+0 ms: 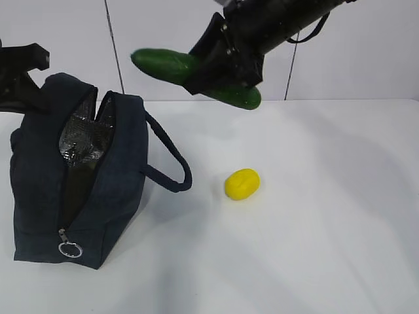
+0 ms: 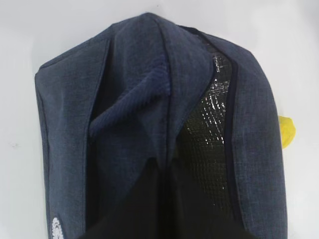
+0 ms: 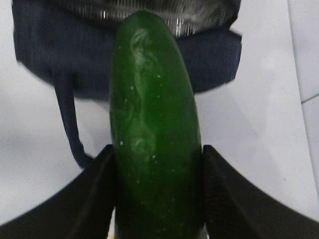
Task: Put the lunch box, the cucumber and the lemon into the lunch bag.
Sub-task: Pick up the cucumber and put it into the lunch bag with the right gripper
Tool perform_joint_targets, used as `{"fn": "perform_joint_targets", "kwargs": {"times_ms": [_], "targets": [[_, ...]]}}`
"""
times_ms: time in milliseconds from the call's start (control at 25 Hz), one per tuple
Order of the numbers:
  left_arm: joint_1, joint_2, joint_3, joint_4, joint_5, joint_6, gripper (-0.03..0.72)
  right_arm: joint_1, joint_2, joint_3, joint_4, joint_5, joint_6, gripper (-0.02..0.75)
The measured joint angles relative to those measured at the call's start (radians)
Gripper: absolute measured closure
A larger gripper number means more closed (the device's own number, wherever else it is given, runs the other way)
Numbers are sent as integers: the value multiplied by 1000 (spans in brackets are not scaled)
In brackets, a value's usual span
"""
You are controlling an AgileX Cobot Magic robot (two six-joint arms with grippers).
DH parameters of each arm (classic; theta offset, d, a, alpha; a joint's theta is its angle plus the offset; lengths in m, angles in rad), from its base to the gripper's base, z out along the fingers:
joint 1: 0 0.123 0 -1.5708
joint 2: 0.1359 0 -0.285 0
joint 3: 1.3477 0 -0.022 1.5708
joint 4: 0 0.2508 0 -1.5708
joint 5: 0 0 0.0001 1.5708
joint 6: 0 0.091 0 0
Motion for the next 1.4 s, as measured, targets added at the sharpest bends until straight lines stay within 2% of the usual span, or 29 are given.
{"fn": "perform_joint_targets", "kwargs": {"times_ms": [80,360,640,960,1240,1400], "targets": [[0,0,0,-2,0,0,694,0,-7,0,77,6,105,354],[0,0,0,-4,-6,0,694,0,-11,0,217,21,525,354],[0,0,0,-5,-10,0,694,1,-11,0,375,47,760,354],[0,0,0,-10,-23,0,694,36,7,0,369,34,1213,355],[0,0,0,-28,-27,0,694,121,44,2,308,-34,1300,355],[0,0,0,-29,-31,0,694,165,65,2,216,-123,1383,355]]}}
